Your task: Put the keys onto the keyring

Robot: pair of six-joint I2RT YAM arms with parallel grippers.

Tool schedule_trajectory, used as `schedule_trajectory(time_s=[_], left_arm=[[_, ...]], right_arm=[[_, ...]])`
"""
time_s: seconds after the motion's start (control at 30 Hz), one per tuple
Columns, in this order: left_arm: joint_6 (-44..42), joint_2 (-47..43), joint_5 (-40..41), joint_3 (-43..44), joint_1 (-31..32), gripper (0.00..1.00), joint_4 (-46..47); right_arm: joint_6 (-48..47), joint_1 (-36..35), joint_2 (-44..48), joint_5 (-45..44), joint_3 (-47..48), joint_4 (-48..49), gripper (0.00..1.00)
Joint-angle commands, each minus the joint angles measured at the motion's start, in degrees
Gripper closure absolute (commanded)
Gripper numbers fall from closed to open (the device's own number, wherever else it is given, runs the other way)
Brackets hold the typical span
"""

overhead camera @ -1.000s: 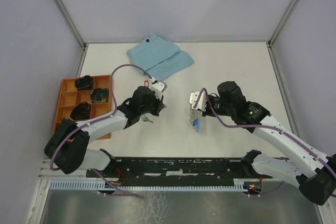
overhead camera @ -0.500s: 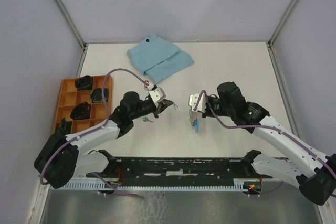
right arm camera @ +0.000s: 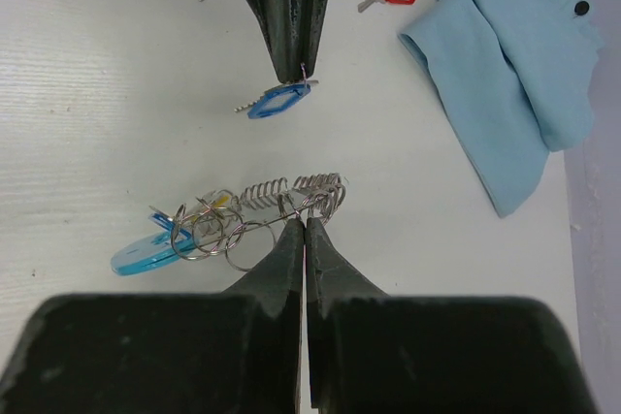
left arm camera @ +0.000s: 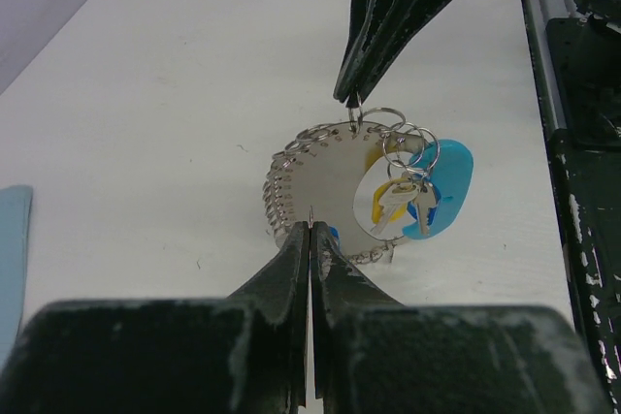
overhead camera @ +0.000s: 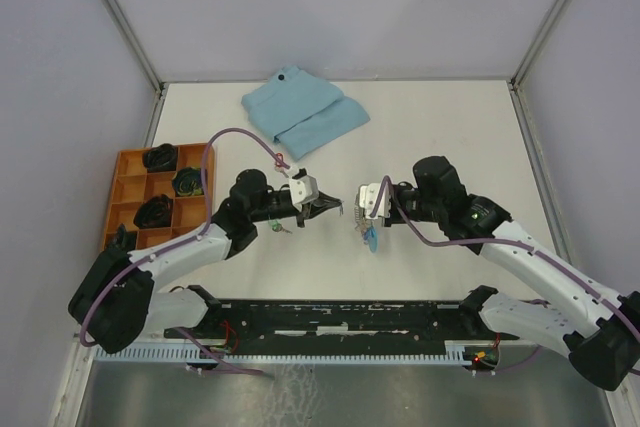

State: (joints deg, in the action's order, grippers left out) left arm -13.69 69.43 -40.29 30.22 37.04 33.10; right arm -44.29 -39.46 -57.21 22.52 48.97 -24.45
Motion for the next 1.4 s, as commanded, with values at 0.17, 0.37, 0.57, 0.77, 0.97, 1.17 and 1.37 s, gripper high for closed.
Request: schedule_trajectory(time_s=[0.17,0.37,0.57,0.77,0.97,1.17,1.37], left_arm=[[-4.77,1.62,-3.61,5.65,1.02,0.97,-1.52],[-6.56,2.41,-2.69,7.42,2.93,0.97,-4.71],[-7.04,3.04,-1.15,8.27,4.48,0.97,-5.59],[-6.90,3.30,-0.58,8.84,5.06,0.97,-5.59],[-6.55,3.85,0.32,9.23,5.49,0.97,-5.68],[-6.11,4.35,0.57,9.84,5.59,0.97,-5.68],[-5.91,4.53,0.79,10.12,5.68,0.97,-5.68]], right_arm=[[-2.52,0.14,-0.76,3.29,-0.47,5.48,0.99],[-2.73,0.18,-1.07,2.55,-0.58,5.88,0.99],[-2.52,0.18,-1.05,1.56,-0.72,5.99,0.99],[-1.81,0.16,-1.06,1.65,-0.89,6.51,0.99],[-1.52,0.18,-0.86,2.00,-0.98,6.53,0.99],[-1.37,0.15,-1.01,2.26,-0.98,6.58,0.99],[-1.16,0.15,-1.05,2.35,-0.90,6.52,0.99]])
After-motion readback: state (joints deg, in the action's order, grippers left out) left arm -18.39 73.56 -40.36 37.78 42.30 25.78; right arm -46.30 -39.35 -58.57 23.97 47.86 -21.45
